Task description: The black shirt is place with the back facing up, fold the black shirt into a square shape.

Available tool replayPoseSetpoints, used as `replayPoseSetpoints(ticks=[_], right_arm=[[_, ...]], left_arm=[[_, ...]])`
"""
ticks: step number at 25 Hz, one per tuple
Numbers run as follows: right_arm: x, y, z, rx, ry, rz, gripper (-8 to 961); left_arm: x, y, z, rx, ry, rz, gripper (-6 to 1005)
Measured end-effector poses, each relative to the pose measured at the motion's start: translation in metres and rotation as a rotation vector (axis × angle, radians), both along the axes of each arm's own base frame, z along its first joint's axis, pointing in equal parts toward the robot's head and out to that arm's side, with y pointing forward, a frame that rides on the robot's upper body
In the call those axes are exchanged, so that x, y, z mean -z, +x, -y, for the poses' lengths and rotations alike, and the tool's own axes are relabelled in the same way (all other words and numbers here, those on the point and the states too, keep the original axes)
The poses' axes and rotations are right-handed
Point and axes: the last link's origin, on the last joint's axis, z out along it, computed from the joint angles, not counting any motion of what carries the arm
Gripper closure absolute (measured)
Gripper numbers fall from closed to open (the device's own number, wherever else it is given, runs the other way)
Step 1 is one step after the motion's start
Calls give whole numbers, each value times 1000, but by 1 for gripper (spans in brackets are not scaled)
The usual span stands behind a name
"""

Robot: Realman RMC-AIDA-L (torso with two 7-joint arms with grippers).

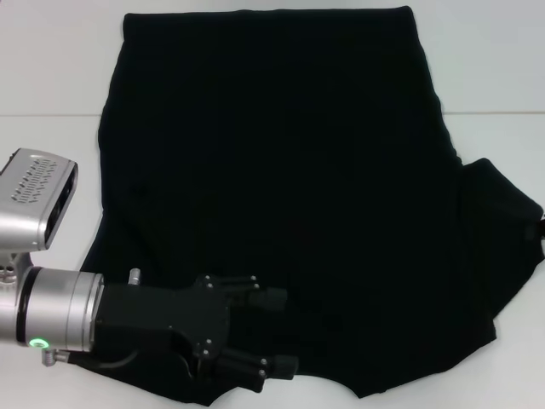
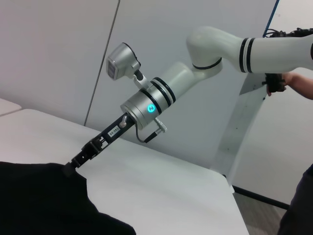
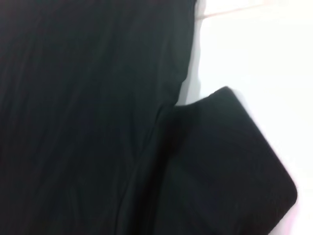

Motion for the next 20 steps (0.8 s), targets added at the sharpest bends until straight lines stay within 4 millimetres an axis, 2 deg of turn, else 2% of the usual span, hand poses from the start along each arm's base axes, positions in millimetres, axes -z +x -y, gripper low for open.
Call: replayPoseSetpoints(ticks=[7,20], right_arm=[[-8,5,1,-30,56,-5,902],[-9,18,4,-15,121,26,874]], left_arm=[[2,1,1,-3,-4,5,80],[2,2,-1,-6,-8,4,82]])
